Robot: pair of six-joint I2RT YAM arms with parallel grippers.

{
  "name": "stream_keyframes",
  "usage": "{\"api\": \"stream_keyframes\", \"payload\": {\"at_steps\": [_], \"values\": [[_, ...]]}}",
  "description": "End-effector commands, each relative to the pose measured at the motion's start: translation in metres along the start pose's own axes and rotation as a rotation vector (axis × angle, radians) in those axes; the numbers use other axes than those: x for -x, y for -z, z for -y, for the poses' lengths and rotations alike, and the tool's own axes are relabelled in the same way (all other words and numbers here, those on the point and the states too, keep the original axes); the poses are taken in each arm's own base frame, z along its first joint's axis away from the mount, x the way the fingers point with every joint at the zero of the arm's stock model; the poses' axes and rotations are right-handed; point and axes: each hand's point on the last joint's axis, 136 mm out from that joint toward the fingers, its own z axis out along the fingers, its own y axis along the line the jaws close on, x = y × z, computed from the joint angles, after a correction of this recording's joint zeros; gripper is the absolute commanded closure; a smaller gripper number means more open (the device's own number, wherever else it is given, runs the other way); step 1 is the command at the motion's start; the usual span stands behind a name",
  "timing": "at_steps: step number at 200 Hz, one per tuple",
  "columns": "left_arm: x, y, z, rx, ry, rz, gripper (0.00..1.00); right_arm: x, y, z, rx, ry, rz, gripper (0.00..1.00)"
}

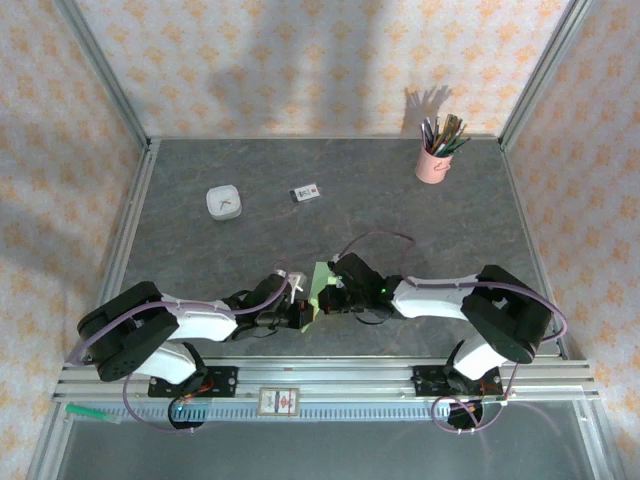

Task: Fold a paper plane with a square sheet of paper (pick it up from the middle)
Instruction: Perform the fifth fold on the wing at the bottom-center of the table.

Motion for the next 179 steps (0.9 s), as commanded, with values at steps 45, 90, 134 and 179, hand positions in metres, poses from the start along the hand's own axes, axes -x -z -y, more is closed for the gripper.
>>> {"api": "stream_keyframes", "payload": {"at_steps": [45,90,134,179], "values": [[-0.047,0.005,-0.063,0.239,0.033,-0.154,1.0,0.002,-0.012,-0.008,0.03,0.013,-0.007,0.95],[-0.051,0.006,-0.068,0.257,0.029,-0.168,1.0,0.005,-0.019,0.004,-0.041,0.037,-0.012,0.97],[-0.053,0.009,-0.079,0.314,0.012,-0.177,1.0,0.011,-0.02,0.015,-0.09,0.032,-0.012,0.97],[-0.056,0.009,-0.083,0.333,0.019,-0.188,1.0,0.021,-0.018,0.029,-0.129,0.013,-0.002,0.98]]}}
